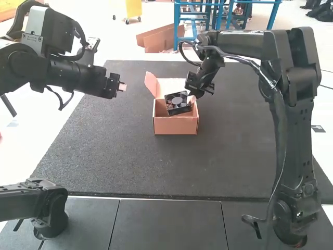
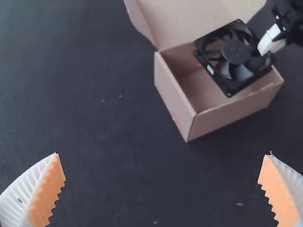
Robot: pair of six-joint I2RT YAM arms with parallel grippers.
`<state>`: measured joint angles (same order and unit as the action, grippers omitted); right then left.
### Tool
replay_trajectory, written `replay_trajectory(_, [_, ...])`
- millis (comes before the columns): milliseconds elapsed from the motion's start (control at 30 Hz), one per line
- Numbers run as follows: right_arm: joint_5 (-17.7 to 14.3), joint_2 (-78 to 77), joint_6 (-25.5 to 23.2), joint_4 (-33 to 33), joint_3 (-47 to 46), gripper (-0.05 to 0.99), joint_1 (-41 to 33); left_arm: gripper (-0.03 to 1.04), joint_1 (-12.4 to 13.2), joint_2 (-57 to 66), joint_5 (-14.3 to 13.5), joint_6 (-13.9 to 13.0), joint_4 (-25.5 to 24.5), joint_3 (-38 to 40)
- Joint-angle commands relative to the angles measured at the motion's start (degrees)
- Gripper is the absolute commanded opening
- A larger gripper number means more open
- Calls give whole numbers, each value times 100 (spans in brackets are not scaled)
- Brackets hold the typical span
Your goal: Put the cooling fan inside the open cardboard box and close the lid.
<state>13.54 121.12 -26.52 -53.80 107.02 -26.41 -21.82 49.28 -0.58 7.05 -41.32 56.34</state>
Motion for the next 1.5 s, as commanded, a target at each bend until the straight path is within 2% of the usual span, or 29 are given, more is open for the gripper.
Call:
replay_trajectory(0, [79,34,42,71,328,-1,-48,97,-24,-182,49,165,-8,194])
replay_trajectory(400, [79,483,51,45,469,-1,-48,97,-24,-225,58,183,-25,229])
replay_trajectory(500, [184,544,60,-25,565,11,-39,97,-32,-225,58,183,19,237])
replay_trajectory(700, [210,606,147,-210,759,58,-13,97,3,-190,58,253,195,246])
replay_trajectory(733, [210,606,156,-201,759,63,-4,97,12,-173,58,262,230,237])
replay_trajectory(800, [281,571,191,-183,767,65,13,97,38,-102,58,297,274,246])
replay_trajectory(900, [676,316,200,36,767,68,40,97,91,38,58,359,326,290])
replay_trajectory(1000, [922,-141,227,388,759,70,119,97,161,249,49,482,467,352])
replay_trajectory(1033, [931,-264,367,449,759,71,145,97,196,346,23,578,529,369])
replay_trajectory(1100, [993,-519,956,493,750,80,172,96,354,522,-30,640,669,396])
replay_trajectory(1167, [747,-704,1237,476,750,90,189,96,556,715,-48,631,766,422])
replay_trajectory(1333, [-132,-1091,2143,-201,732,90,189,96,996,1190,-48,640,854,607])
replay_trajectory(1467, [-440,-1363,2433,-96,328,90,189,96,1260,1497,-179,640,1021,686])
